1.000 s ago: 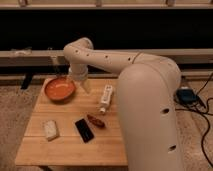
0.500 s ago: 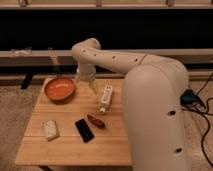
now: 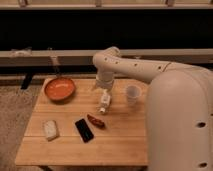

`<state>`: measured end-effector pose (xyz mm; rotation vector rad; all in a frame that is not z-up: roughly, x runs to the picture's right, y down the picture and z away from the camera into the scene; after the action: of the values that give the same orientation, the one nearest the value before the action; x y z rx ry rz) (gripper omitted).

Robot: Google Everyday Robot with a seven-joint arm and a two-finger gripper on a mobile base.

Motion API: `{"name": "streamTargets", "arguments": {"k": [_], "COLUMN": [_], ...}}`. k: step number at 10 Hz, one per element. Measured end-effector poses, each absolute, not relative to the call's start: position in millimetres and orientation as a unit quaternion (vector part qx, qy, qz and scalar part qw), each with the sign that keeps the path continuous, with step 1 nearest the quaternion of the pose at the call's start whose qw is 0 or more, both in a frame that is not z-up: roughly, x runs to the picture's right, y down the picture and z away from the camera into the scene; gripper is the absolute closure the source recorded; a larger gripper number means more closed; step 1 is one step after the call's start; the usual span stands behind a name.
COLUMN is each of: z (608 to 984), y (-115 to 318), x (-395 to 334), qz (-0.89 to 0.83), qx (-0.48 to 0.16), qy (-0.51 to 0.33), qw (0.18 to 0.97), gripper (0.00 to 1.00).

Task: Place the bottle in the ceramic bowl

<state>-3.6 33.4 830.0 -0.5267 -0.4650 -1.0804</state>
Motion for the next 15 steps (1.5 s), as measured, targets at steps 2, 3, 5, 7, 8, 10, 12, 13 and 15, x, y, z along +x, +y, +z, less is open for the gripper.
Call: {"name": "streamTargets", "arguments": {"k": [2, 3, 5, 7, 8, 10, 12, 13, 15], "z": [852.7, 864.8, 888.5, 904.3, 914.5, 926.8, 937.1, 941.3, 949.1], "y": [26.3, 23.5, 23.3, 29.0, 34.7, 35.1, 37.6, 37.8, 39.8], "x": [12.9, 20.7, 29.0, 29.5, 31.9, 25.0, 23.8, 23.2, 18.5], "qz": [-0.504, -0.505, -0.509, -0.510, -0.508, -0.510, -0.512, -0.513, -0.520], "qx": [-0.240, -0.238, -0.236, -0.238, -0.241, -0.239, -0.244, -0.246, -0.251], "qy": [-0.206, -0.201, -0.199, -0.202, -0.206, -0.212, -0.217, -0.218, -0.225], "qw": [0.804, 0.805, 0.804, 0.802, 0.801, 0.799, 0.795, 0.793, 0.785], "gripper": [0.20, 0.20, 0.20, 0.20, 0.20, 0.20, 0.20, 0.20, 0.25]}}
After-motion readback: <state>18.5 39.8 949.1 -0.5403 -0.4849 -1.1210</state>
